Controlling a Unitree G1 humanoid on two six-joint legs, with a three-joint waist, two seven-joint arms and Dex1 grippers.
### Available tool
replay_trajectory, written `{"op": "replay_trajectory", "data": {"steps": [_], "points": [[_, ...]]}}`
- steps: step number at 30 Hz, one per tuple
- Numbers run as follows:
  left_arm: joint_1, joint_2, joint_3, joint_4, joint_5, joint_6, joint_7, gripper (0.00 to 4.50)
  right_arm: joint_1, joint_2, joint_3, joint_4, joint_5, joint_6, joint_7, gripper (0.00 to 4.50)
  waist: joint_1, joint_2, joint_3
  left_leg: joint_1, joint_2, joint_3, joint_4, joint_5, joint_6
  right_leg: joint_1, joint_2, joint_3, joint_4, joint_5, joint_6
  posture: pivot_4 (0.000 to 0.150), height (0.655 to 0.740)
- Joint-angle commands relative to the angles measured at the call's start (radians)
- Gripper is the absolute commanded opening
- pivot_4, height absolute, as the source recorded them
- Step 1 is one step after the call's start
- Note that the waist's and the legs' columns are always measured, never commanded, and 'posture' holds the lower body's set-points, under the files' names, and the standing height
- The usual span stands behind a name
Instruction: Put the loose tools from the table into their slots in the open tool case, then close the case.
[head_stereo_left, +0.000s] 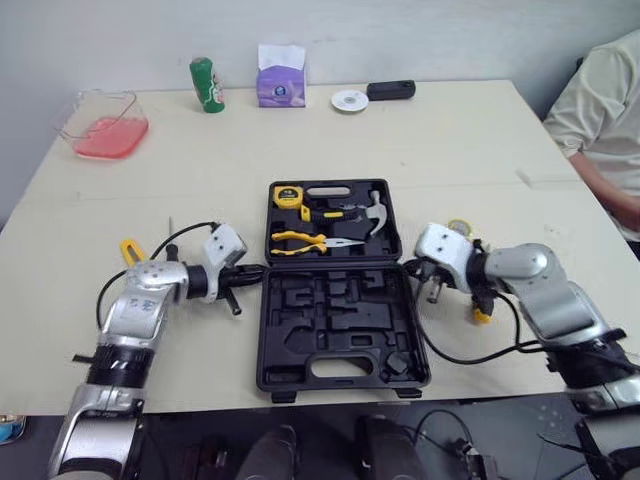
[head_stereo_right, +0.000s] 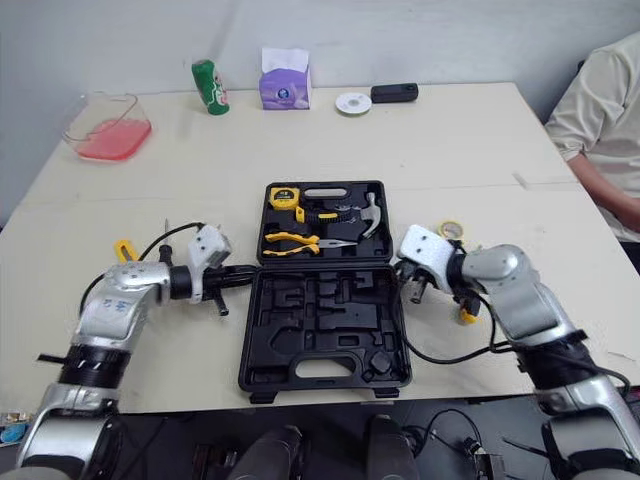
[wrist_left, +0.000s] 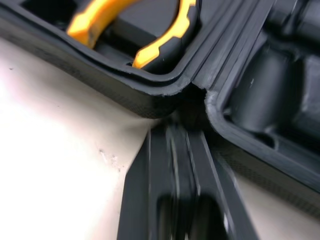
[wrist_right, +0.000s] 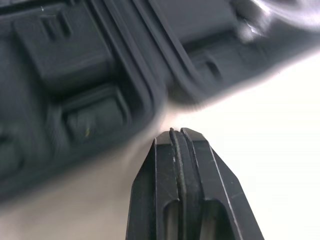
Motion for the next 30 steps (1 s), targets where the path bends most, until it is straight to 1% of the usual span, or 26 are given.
{"op": "replay_trajectory", "data": {"steps": [1,2,4,5,7,8,9,12,14,18,22,24,27,30], "points": [[0.136,0.072,0.256,-0.184,-0.214,0.167,-0.034,0.05,0.084,-0.062,-0.269,-0.174,0.216,0.167,0.057,0.0,-0.003,0.0,0.0,0.0,0.0,0.0,0.0,0.0,0.0,-0.001,0.001,0.002,0.0,0.0,0.0,0.15,0.74],[0.199,0.095,0.331,-0.236,-0.278,0.219,-0.055,0.05,0.129,-0.081,-0.343,-0.2,0.26,0.202,0.072,0.0,-0.003,0.0,0.0,0.0,0.0,-0.001,-0.001,0.0,0.0,-0.002,0.001,0.003,0.0,0.0,0.0,0.15,0.74],[0.324,0.138,0.464,-0.307,-0.363,0.283,-0.089,0.67,0.217,-0.114,-0.479,-0.23,0.327,0.263,0.09,0.0,0.003,0.0,0.0,0.002,0.001,-0.002,-0.001,-0.001,-0.001,-0.001,0.002,0.009,0.0,0.0,-0.001,0.15,0.74],[0.374,0.155,0.515,-0.324,-0.389,0.305,-0.095,1.0,0.252,-0.125,-0.533,-0.237,0.35,0.284,0.093,0.32,0.006,0.0,0.0,0.002,0.001,-0.003,-0.001,-0.001,-0.001,0.0,0.002,0.01,-0.002,0.0,-0.001,0.15,0.74],[0.467,0.188,0.62,-0.31,-0.417,0.335,-0.097,1.93,0.331,-0.151,-0.643,-0.231,0.385,0.313,0.112,1.04,0.012,0.001,0.0,0.005,0.001,-0.003,-0.001,-0.001,-0.001,0.004,0.002,0.01,-0.007,0.0,-0.002,0.15,0.74],[0.506,0.2,0.671,-0.284,-0.409,0.33,-0.085,2.42,0.379,-0.166,-0.695,-0.217,0.386,0.303,0.131,1.52,0.019,0.001,0.0,0.006,0.001,-0.003,-0.001,-0.002,-0.001,0.005,0.002,0.01,-0.007,0.001,-0.002,0.15,0.74],[0.538,0.214,0.717,-0.247,-0.393,0.314,-0.068,2.82,0.428,-0.181,-0.742,-0.199,0.381,0.291,0.147,1.95,0.025,0.001,0.0,0.006,0.001,-0.003,-0.001,-0.002,-0.001,0.005,0.002,0.011,-0.008,0.001,-0.003,0.15,0.74],[0.581,0.249,0.829,-0.137,-0.363,0.285,-0.001,4.42,0.539,-0.215,-0.846,-0.117,0.357,0.234,0.184,3.63,0.036,0.001,0.0,0.006,0.001,-0.002,-0.001,-0.002,0.0,0.005,0.002,0.011,-0.009,0.001,-0.003,0.15,0.74],[0.595,0.302,0.88,-0.023,-0.341,0.244,0.002,4.5,0.574,-0.229,-0.888,-0.054,0.35,0.201,0.192,4.46,0.035,0.001,-0.001,0.006,0.001,-0.002,-0.001,-0.002,0.001,0.006,0.002,0.011,-0.009,0.001,-0.003,0.15,0.74],[0.606,0.405,0.903,0.203,-0.269,0.12,0.016,4.5,0.622,-0.254,-0.918,0.052,0.307,0.108,0.185,4.46,0.027,0.001,-0.001,0.007,0.001,0.0,-0.003,-0.003,0.001,0.005,0.002,0.012,-0.009,0.002,-0.003,0.15,0.74],[0.598,0.45,0.887,0.297,-0.251,0.063,0.011,4.5,0.635,-0.266,-0.918,0.078,0.296,0.071,0.178,4.46,0.023,0.001,-0.001,0.012,0.002,0.005,-0.008,-0.003,0.002,0.006,0.002,0.015,-0.01,0.002,-0.003,0.15,0.74],[0.6,0.449,0.866,0.295,-0.246,0.054,0.013,4.5,0.628,-0.264,-0.913,0.075,0.296,0.063,0.162,4.46,0.02,0.001,-0.001,0.013,0.002,0.006,-0.009,-0.003,0.002,0.006,0.002,0.016,-0.01,0.002,-0.003,0.15,0.74],[0.6,0.427,0.822,0.237,-0.253,0.072,0.022,4.5,0.614,-0.247,-0.894,0.029,0.315,0.075,0.138,4.46,0.017,0.001,-0.001,0.014,0.002,0.007,-0.011,-0.003,0.001,0.006,0.002,0.017,-0.01,0.002,-0.003,0.15,0.74],[0.579,0.398,0.8,0.115,-0.298,0.154,0.057,4.5,0.592,-0.244,-0.872,-0.036,0.35,0.101,0.129,4.46,0.016,0.001,-0.001,0.014,0.003,0.007,-0.012,-0.003,0.001,0.006,0.002,0.018,-0.01,0.002,-0.003,0.15,0.74]]}}
